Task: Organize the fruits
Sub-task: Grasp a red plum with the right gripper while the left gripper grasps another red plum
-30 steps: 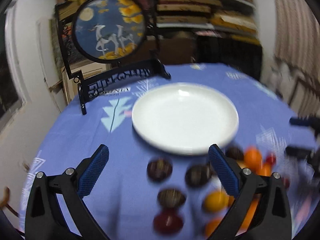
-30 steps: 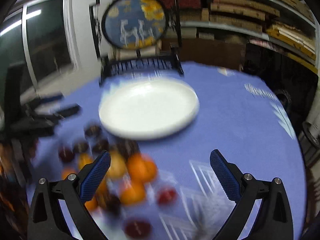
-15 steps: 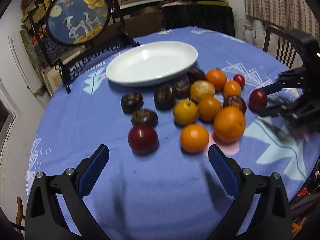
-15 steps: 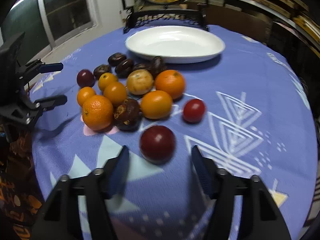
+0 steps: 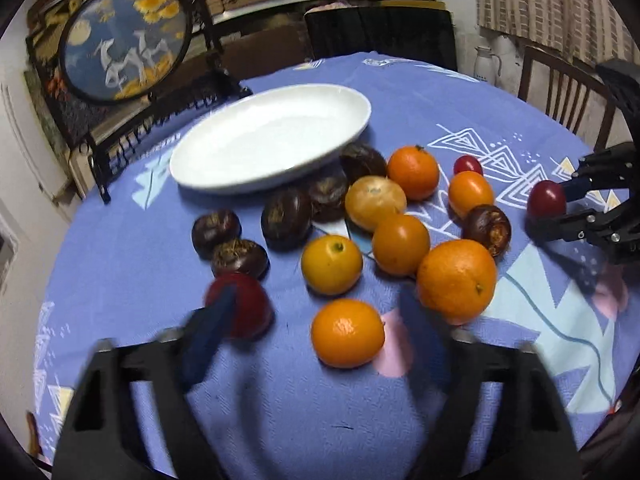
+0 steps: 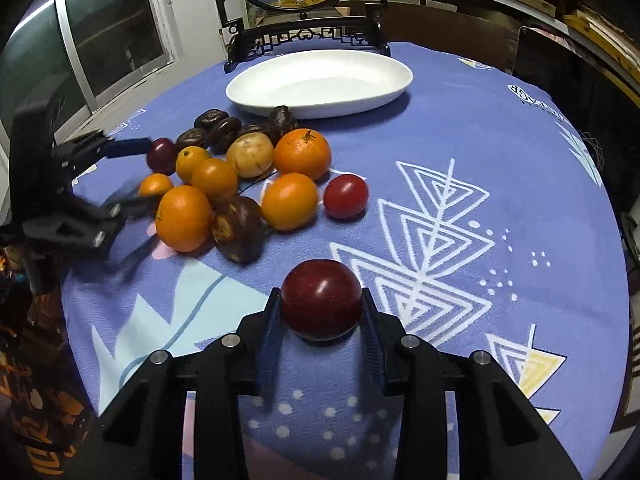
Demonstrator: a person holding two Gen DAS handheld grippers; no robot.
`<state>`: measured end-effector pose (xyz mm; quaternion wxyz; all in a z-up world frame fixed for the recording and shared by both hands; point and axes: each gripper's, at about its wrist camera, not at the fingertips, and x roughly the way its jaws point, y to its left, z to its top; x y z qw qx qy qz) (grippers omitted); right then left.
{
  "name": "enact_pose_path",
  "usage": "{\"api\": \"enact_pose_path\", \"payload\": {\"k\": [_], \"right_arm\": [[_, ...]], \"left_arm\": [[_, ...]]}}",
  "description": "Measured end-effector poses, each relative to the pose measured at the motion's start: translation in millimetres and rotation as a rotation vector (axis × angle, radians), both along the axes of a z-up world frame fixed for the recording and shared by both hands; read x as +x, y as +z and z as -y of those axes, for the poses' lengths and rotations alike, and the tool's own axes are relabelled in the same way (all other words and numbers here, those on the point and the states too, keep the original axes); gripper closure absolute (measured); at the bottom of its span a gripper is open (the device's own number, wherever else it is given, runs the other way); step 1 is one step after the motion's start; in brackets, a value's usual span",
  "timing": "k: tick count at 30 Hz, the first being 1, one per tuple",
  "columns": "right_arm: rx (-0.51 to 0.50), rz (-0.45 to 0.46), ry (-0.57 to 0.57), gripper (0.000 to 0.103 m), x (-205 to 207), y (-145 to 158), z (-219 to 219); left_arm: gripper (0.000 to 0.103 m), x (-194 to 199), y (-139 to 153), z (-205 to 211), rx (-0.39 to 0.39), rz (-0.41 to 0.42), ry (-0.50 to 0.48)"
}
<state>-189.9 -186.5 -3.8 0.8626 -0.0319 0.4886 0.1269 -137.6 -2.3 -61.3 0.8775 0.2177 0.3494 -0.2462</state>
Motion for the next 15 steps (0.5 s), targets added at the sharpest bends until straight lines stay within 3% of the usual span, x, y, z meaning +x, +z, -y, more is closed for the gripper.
{"api": "enact_pose_path", "payload": {"k": [1, 3, 6, 15], "right_arm": [[0.002, -0.001, 0.007, 0.065, 1.0, -0.2, -2.6], [0.004, -0.003, 0.013, 0.064, 4.7, -1.5, -8.3], [0.004, -0.002, 0.022, 0.063, 6.4, -1.7, -12.8], [0.023, 0.02, 0.001, 0.063, -2.1, 4.6, -3.8]], "left_arm": [[0.048, -2.0, 0.8, -1.0, -0.006, -0.015, -0.024], [0.054, -7.0, -1.5, -6.3, -0.011, -0.064, -0.065], [0.054, -14.2, -3.7, -19.5, -0.001, -0.06, -0.066], [0.053, 2.0, 14.4, -67.5, -0.043, -0.05, 0.095]]}}
